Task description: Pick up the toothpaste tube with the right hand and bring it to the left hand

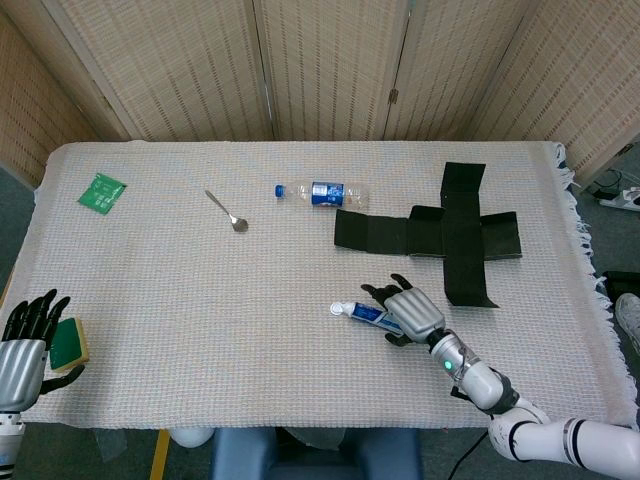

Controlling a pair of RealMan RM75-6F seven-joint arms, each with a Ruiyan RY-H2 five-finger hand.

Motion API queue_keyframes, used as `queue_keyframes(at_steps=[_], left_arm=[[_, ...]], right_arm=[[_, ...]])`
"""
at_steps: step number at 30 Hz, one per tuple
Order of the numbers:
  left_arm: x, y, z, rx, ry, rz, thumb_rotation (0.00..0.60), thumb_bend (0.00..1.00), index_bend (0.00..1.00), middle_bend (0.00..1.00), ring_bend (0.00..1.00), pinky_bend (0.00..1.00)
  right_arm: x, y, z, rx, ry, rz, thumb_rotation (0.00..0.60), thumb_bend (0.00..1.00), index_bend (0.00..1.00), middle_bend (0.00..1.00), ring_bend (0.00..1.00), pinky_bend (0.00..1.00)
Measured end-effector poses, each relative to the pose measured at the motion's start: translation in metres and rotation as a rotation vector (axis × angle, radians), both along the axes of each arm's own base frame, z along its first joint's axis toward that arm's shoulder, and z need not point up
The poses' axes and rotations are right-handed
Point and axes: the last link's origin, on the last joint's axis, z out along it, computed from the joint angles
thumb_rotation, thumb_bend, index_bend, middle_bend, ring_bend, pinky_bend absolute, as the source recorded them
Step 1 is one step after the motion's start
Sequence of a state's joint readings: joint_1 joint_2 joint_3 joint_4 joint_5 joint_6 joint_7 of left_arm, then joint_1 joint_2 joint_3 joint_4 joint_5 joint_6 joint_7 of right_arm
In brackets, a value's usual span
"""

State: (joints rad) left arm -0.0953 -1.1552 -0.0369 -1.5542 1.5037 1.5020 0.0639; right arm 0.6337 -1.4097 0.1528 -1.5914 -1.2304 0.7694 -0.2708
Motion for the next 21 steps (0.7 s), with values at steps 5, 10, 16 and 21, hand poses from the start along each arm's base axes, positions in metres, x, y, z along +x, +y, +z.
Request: queue_keyframes(at_steps=[5,10,16,21], left_arm=[[-0.001,0.000,0.000,-0.004,-0.010,0.000,0.600,0.17,0.05,0.00,0.01,0.00],[-0.002,-0.001,0.000,-0.006,-0.012,0.003,0.600,0.17,0.06,0.00,0.01,0.00],[-0.004,-0.003,0.000,-0.003,-0.015,0.008,0.600,0.17,0.06,0.00,0.01,0.00],[-0.004,-0.003,0.000,-0.006,-0.022,0.008,0.600,0.17,0.06,0.00,0.01,0.00]], right_arm=[[0.005,-0.009,-0.017,0.044,0.011,-0.014,0.600,0.35,0.06,0.27,0.20,0.00],[0.018,-0.008,-0.031,0.095,0.012,0.011,0.600,0.35,0.06,0.29,0.20,0.00],[0.035,0.004,-0.037,0.142,-0.016,0.059,0.600,0.35,0.08,0.30,0.21,0.00],[0.038,0.010,-0.033,0.130,-0.034,0.094,0.600,0.35,0.14,0.30,0.25,0.05]])
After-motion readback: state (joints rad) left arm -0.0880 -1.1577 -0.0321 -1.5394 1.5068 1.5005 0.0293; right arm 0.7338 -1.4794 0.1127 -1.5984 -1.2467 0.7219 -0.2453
